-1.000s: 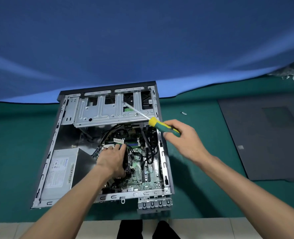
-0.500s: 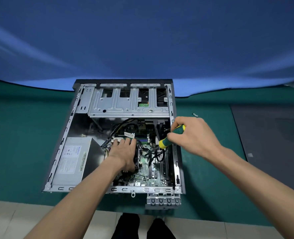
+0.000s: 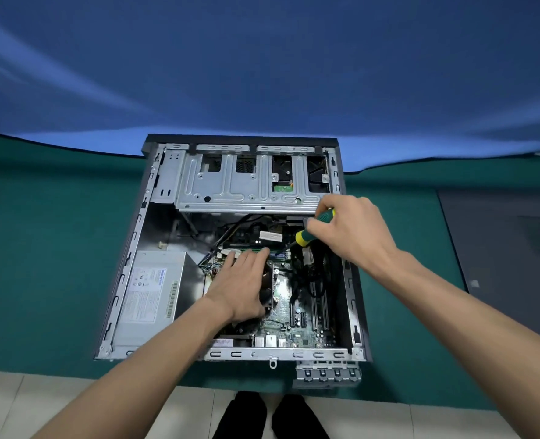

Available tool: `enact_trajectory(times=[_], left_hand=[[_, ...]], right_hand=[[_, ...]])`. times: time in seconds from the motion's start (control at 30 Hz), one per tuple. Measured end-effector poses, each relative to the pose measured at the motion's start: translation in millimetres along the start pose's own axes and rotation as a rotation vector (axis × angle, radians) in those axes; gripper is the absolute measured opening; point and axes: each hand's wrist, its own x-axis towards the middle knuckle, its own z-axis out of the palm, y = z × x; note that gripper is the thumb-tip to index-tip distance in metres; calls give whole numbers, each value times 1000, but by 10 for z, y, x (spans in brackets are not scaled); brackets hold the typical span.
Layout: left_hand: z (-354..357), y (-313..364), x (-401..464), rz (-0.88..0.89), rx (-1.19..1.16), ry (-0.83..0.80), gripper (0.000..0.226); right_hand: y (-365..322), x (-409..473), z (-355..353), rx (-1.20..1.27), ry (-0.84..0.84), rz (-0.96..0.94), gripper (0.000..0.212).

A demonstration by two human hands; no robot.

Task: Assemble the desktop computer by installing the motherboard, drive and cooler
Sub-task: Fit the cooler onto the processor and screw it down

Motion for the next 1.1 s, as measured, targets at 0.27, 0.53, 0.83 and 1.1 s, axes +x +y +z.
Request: enact_trajectory(times=[0.27,0.53,0.83,1.1], left_hand=[[-36,-75,55,97,-1,-28,131],[-74,-138,174,102,-9,-159,127],[-16,-186,145,152,-24,-110,129],[112,-222,107,196,19,5,127]], right_hand=[[-87,-106,-38,-48,-37,60,12],[-95,-205,-185,-66,60,111,12],[-146,-266,-79,-48,68,126,14],[-174,-265,-40,-64,87,139,10]])
